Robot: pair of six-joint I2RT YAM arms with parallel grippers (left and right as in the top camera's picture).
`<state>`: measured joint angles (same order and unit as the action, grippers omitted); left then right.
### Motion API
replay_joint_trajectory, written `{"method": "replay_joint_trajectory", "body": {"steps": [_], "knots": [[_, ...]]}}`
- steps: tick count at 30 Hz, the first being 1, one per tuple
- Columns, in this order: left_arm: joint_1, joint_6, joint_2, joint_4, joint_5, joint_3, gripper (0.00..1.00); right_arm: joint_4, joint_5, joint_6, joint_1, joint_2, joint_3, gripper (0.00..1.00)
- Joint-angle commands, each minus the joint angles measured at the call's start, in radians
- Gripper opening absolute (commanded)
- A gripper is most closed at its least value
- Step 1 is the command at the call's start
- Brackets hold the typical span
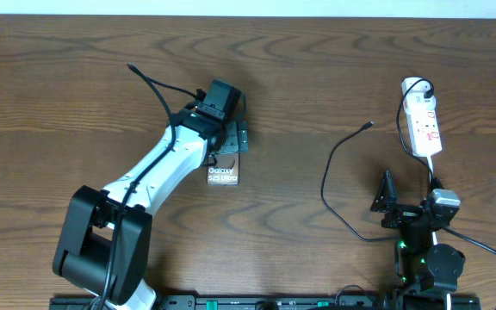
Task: Plug charger to phone and switch on socket
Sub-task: 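Lower the left gripper onto the phone and close on it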
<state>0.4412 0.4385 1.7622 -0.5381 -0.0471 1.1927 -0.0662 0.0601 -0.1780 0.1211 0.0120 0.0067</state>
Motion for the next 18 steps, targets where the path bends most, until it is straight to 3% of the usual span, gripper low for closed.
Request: {"method": "replay_joint_trajectory", "body": {"steps": [1,18], "knots": [[0.027,0.015,0.029,0.021,-0.025,0.007,0.98,-0.003,0.01,0.007,-0.007,-0.005,-0.002,0.99],[0.045,-0.019,0.056,0.027,-0.096,0.002,0.98,-0.003,0.01,0.008,-0.007,-0.005,-0.002,0.99]]}}
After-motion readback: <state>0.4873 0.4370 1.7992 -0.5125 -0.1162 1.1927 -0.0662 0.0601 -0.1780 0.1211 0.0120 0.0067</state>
